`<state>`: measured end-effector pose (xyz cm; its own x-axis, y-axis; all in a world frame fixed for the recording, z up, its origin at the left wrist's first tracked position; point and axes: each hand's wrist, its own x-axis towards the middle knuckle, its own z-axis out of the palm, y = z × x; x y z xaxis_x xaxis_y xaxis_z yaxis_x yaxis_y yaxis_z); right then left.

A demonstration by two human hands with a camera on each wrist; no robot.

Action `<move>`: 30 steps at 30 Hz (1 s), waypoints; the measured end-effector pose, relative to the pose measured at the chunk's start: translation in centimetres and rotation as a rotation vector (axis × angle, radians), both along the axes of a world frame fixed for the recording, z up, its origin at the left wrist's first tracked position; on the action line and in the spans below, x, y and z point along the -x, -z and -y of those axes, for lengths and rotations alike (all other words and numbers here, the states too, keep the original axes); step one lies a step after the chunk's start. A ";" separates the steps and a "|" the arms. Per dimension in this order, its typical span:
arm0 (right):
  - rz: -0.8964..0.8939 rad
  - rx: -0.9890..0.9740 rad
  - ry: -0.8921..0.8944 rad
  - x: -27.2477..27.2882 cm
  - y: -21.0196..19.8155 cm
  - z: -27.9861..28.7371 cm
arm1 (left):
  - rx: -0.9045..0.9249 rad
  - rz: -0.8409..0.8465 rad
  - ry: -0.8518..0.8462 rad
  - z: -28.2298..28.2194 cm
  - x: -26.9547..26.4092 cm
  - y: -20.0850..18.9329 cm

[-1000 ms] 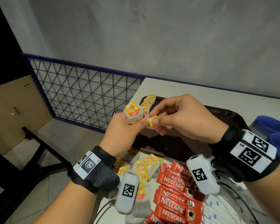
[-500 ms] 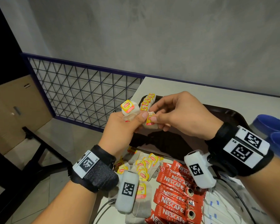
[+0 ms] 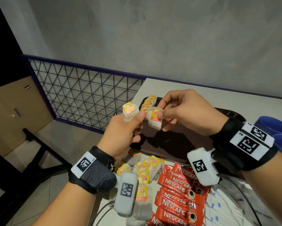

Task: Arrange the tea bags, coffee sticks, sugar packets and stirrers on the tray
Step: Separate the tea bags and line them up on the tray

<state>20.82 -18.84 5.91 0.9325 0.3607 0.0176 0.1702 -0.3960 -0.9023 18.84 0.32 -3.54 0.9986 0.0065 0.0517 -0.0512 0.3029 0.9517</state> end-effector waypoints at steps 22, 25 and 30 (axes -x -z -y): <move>0.151 0.133 -0.007 -0.4 0.3 -0.2 | -0.218 0.057 0.034 0.2 0.7 0.2; 0.177 0.178 0.001 -0.7 0.4 -0.2 | -0.230 0.039 0.011 0.2 0.6 0.2; 0.187 0.227 0.023 -1.1 0.5 -0.3 | -0.280 0.024 0.029 0.0 0.5 0.4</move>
